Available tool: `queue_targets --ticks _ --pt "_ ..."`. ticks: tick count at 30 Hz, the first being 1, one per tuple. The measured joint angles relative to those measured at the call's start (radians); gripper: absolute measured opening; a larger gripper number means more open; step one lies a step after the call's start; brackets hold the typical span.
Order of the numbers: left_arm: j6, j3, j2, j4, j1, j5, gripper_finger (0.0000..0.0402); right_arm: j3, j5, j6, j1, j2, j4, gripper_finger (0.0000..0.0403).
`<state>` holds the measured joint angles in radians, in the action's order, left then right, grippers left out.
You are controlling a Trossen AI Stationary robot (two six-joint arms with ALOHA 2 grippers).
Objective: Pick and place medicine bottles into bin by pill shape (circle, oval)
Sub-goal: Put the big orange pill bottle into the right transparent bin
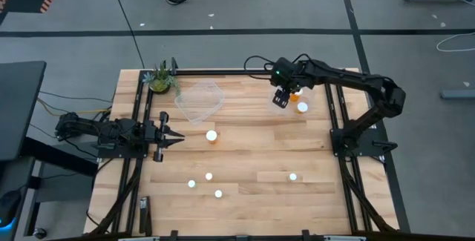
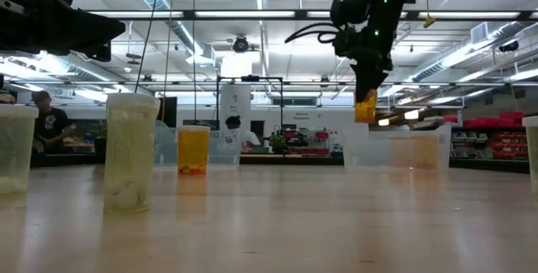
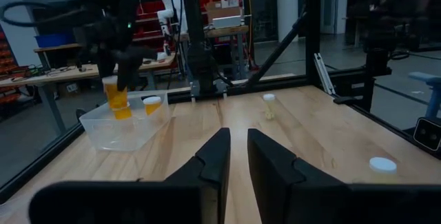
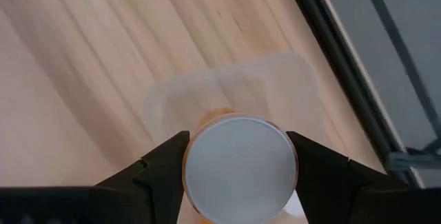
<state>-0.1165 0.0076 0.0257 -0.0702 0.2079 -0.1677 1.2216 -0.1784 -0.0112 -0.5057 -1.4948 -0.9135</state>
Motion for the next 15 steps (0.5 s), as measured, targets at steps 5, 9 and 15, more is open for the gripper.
queue_targets --ticks 5,9,15 --pt "0.000 0.000 0.000 0.000 0.000 0.000 0.0055 -0.062 0.042 0.016 -0.053 0.000 0.079 0.0237" --pt "0.000 0.000 0.000 0.000 0.000 0.000 0.0053 -0.126 0.053 0.038 -0.082 0.000 0.179 0.0237" --pt "0.000 0.000 0.000 0.000 0.000 0.000 0.0060 -0.221 0.100 0.049 -0.137 0.000 0.322 0.0237"
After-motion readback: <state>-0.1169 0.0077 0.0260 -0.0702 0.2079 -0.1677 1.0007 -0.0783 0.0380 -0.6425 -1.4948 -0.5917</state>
